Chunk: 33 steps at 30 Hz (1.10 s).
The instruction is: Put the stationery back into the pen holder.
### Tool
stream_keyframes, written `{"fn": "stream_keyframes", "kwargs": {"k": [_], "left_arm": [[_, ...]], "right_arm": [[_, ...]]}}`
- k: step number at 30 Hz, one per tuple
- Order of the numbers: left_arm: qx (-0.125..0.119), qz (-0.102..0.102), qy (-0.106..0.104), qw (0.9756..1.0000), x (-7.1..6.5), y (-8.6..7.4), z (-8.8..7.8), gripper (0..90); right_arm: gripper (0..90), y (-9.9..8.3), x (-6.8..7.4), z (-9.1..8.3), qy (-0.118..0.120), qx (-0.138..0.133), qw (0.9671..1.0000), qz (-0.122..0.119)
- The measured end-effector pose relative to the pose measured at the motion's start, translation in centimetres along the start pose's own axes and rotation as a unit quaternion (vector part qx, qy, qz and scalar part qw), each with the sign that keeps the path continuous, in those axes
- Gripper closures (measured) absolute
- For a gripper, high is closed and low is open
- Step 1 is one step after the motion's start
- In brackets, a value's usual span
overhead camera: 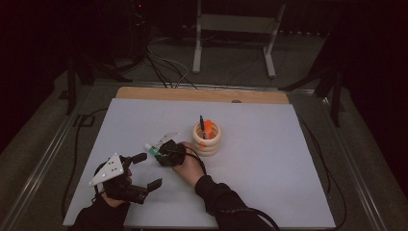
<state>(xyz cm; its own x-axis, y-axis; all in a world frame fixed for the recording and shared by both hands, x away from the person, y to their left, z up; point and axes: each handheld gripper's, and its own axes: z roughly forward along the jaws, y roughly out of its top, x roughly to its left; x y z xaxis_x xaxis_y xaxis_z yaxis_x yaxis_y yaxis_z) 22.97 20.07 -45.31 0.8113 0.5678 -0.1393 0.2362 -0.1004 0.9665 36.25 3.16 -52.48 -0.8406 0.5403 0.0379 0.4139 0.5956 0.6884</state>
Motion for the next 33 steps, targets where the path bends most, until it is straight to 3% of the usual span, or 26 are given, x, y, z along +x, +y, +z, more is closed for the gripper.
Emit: {"fn": "stream_keyframes", "kwargs": {"k": [6, 15, 33], "left_arm": [[0.001, 0.002, 0.001, 1.0, 0.0, 0.0, 0.0, 0.4], [0.003, 0.001, 0.004, 1.0, 0.1, 0.0, 0.1, 0.4], [0.01, -0.006, 0.013, 0.9998, 0.2, -0.1, 0.4, 0.4]], "right_arm": [[65.5, -0.1, 0.2, -1.2, -0.006, -0.007, 1.0, 0.0], [65.6, -0.6, 0.3, -3.8, 0.005, -0.029, 0.9996, 0.0], [65.5, -2.6, 0.0, -8.5, 0.008, -0.033, 0.9992, -0.02]]}}
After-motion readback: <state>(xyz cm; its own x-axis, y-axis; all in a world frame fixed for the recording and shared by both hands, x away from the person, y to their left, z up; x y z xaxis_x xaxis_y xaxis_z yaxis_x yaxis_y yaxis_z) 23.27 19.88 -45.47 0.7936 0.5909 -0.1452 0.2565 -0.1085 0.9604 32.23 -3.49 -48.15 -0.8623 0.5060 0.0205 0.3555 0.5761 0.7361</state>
